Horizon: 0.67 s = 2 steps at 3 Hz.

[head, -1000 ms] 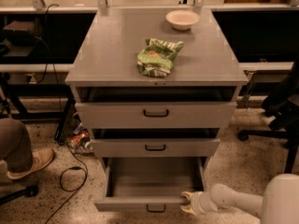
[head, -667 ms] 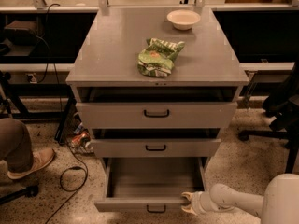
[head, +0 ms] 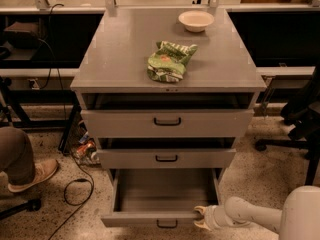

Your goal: Open bottom drawer

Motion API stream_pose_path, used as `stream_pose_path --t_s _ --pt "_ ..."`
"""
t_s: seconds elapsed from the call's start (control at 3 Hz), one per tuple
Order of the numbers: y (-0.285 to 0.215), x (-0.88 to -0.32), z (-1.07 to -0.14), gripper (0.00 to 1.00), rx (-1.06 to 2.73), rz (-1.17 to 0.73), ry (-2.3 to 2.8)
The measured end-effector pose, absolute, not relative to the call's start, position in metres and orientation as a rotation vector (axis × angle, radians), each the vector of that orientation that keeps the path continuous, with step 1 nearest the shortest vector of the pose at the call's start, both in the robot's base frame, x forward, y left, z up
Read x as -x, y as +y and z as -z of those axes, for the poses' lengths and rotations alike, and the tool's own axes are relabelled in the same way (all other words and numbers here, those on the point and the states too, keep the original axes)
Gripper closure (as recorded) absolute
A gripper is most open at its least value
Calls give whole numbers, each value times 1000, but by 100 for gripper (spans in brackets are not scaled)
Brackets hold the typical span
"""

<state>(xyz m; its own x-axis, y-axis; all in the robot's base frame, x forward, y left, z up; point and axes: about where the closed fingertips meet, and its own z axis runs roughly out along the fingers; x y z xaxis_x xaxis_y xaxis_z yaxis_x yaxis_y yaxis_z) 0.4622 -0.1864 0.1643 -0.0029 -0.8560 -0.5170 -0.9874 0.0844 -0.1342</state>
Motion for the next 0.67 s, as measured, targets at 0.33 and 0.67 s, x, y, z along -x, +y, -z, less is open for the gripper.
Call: stream_pose_path --t_s 0.33,0.67 --pt "-187 -451 -161 100 1800 -379 1905" --pt "-186 -451 -164 98 1800 -380 1905"
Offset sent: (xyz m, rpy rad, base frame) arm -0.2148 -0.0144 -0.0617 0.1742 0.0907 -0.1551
